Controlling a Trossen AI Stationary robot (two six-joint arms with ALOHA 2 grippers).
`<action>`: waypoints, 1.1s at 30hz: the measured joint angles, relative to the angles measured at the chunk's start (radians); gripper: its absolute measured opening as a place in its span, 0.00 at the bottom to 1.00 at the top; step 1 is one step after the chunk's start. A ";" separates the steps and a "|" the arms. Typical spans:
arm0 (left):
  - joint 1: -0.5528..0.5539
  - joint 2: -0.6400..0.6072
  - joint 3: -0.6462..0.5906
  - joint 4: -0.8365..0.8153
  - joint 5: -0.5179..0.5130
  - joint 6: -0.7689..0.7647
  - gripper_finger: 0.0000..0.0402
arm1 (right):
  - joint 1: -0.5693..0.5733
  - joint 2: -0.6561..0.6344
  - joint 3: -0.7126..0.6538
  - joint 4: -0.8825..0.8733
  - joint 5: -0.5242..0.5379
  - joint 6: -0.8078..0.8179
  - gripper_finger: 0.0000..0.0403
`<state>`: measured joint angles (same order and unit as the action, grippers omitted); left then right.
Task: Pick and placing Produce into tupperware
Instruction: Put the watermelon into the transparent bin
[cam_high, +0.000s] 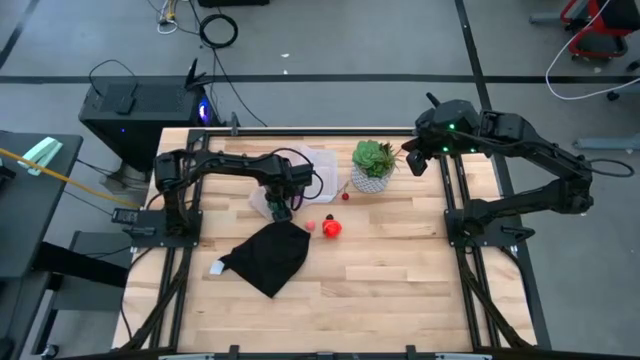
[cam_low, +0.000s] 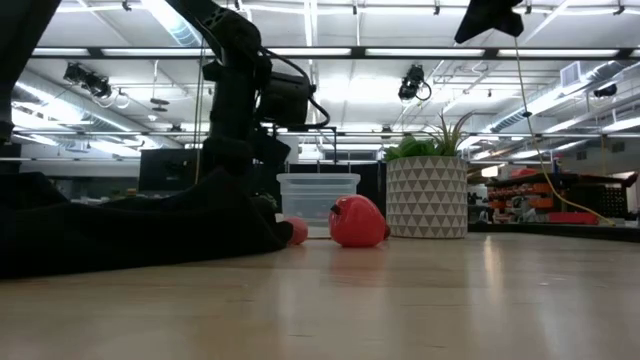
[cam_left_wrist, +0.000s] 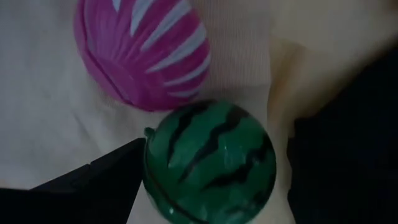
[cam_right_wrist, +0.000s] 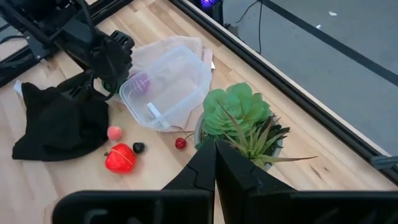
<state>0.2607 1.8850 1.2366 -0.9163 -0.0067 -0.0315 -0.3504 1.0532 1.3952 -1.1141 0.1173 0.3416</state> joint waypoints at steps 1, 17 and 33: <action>0.000 0.001 0.000 0.003 0.000 0.003 0.98 | 0.000 0.002 0.000 0.000 0.001 0.000 0.04; 0.000 0.001 0.000 0.000 0.000 0.018 0.79 | 0.000 0.019 0.000 0.004 0.005 -0.003 0.04; 0.009 -0.033 0.000 -0.098 0.000 0.017 0.75 | 0.000 0.019 0.000 0.004 0.005 -0.009 0.04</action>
<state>0.2698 1.8516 1.2366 -1.0146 -0.0065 -0.0143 -0.3504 1.0721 1.3949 -1.1103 0.1223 0.3325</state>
